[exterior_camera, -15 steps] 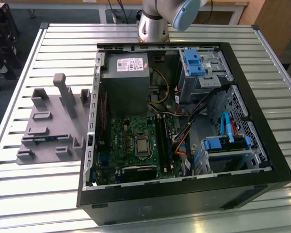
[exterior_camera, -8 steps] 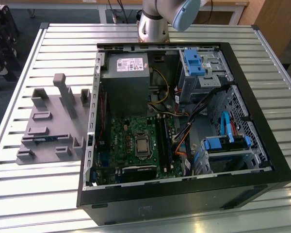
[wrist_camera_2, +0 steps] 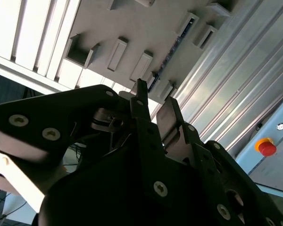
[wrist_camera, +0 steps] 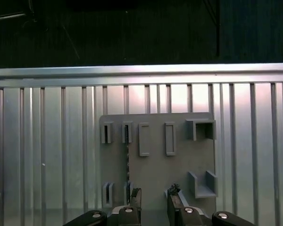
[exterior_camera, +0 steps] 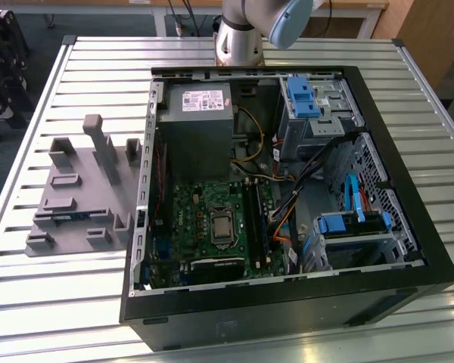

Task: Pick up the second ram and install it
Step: 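Pick up the second ram and move it above second insertion slot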

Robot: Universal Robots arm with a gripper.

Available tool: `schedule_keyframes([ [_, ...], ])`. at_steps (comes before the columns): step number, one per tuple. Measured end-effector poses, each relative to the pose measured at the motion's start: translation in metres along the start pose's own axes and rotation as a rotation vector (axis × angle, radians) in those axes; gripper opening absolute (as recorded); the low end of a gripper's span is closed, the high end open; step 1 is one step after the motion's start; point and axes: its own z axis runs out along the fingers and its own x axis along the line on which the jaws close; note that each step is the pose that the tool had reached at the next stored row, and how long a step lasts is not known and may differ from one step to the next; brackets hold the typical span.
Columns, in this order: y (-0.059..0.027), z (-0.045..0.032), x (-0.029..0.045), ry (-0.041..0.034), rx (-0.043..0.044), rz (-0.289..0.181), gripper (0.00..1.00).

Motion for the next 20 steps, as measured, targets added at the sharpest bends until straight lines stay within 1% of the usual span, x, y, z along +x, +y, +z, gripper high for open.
schedule_keyframes([
  [8, -0.0001, 0.0056, 0.0016, 0.0002, -0.0002, -0.003, 0.36],
  [20, 0.0000, 0.0097, 0.0017, 0.0000, -0.0001, -0.003, 0.36],
])
